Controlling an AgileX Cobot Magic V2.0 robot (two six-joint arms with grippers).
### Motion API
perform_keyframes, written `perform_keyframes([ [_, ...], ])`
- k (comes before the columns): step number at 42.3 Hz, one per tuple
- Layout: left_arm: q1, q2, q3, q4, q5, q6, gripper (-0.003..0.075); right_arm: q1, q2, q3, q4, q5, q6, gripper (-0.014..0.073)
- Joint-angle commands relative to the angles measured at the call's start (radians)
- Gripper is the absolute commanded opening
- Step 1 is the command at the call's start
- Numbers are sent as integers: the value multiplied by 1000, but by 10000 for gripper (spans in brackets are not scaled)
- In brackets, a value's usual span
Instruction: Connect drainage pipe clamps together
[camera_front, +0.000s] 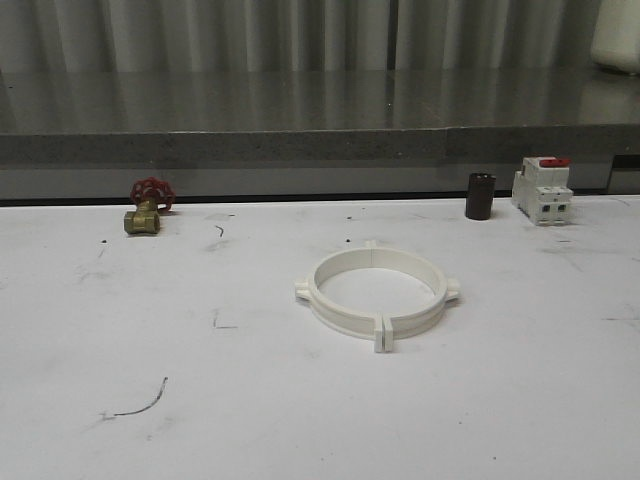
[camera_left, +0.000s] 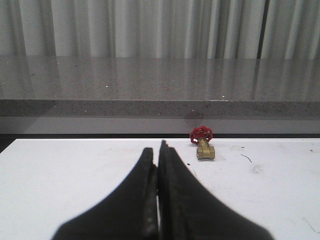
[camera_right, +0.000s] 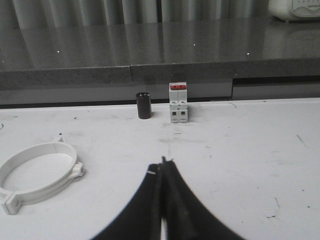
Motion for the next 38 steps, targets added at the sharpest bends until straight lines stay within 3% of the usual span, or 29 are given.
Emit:
perform_keyframes([
  [1,-1,-10,24,-11,-80,0,-20,-7,-15,-5,20,-91,-12,-67],
  [6,-1,-10,24,-11,-80,0,-20,-7,-15,-5,-30,-96,-12,-67],
  [38,-1,-10,24,-11,-80,0,-20,-7,-15,-5,-31,-109,-12,-67],
])
